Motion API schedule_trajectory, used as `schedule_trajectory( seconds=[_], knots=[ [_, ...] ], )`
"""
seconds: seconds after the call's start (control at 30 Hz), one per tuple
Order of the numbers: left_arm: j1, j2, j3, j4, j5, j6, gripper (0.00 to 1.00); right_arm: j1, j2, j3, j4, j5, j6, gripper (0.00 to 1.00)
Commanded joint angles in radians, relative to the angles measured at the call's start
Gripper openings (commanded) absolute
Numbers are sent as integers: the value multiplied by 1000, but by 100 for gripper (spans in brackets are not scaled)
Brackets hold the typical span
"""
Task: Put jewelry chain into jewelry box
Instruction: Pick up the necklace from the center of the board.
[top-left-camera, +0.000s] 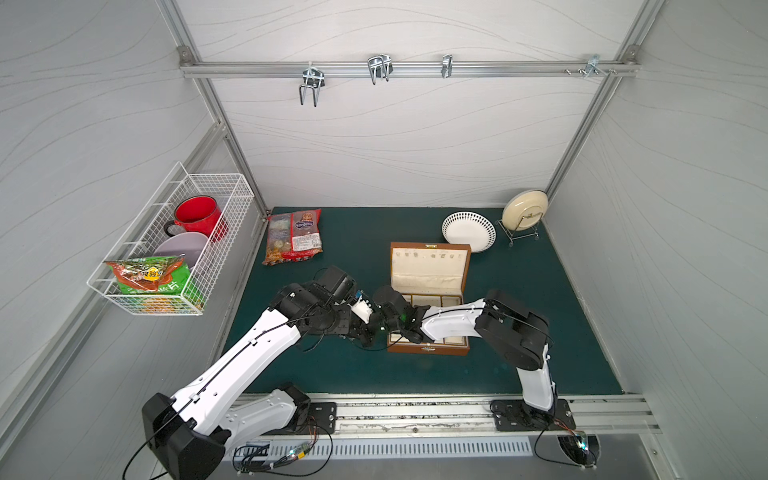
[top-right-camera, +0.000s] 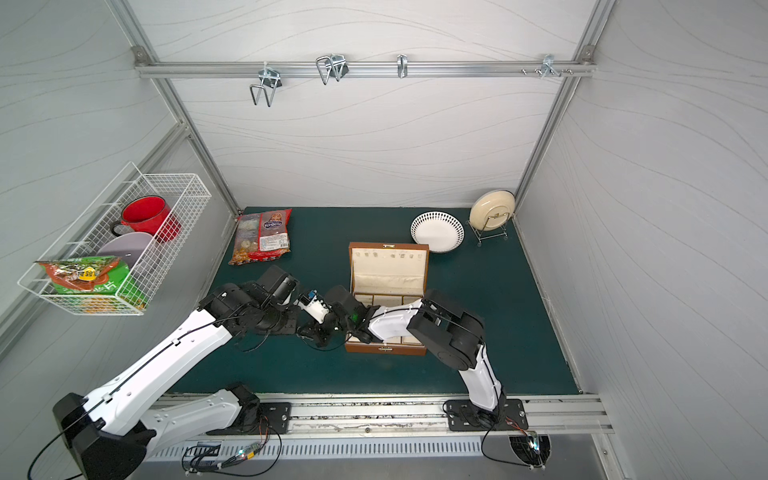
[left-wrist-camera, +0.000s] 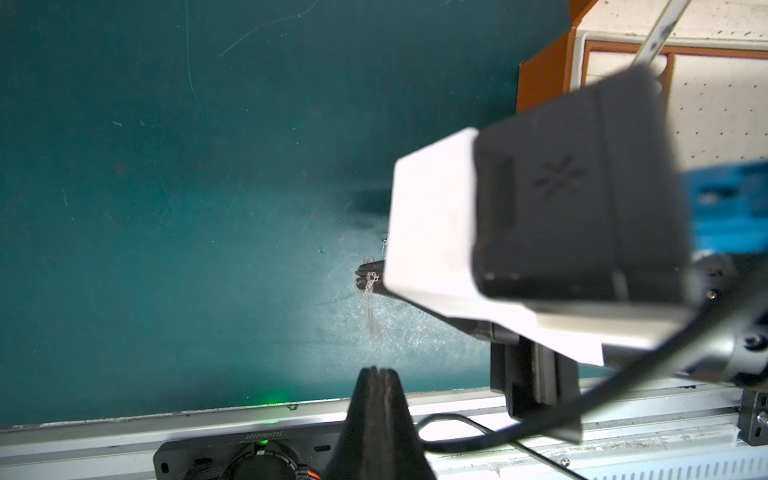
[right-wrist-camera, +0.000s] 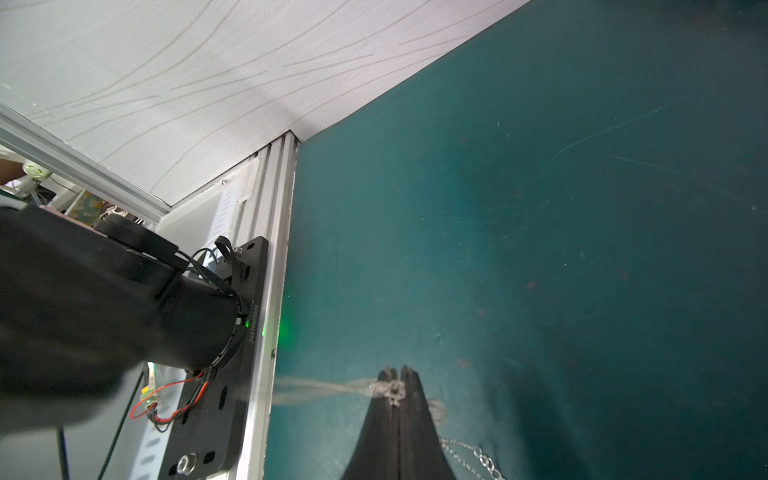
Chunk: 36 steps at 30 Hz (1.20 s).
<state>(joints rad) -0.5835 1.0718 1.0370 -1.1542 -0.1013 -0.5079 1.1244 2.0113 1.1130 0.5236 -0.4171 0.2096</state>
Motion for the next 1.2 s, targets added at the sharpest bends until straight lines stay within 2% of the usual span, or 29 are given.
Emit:
schedule_trajectory(
  seconds=[0.0, 0.33, 0.5, 0.77, 0.93, 1.17],
  knots=[
    [1, -20, 25, 7, -15, 5, 0, -5, -29, -15, -1, 10, -16, 0],
    [2, -47, 18, 26, -19, -18, 0, -7, -141, -31, -114, 57, -44, 0],
    [3, -86, 60, 19, -62, -26, 13, -20, -250, -20, -259, 77, -67, 0],
    [3, -145, 133, 51, -110, -22, 19, -43, -491, 23, -545, 156, -124, 0],
    [3, -125, 159, 119, -57, 20, 21, -95, -638, 36, -695, 160, -103, 0],
    [2, -26, 124, 375, 94, 40, 26, -165, -834, 16, -895, 250, -103, 0]
  ],
)
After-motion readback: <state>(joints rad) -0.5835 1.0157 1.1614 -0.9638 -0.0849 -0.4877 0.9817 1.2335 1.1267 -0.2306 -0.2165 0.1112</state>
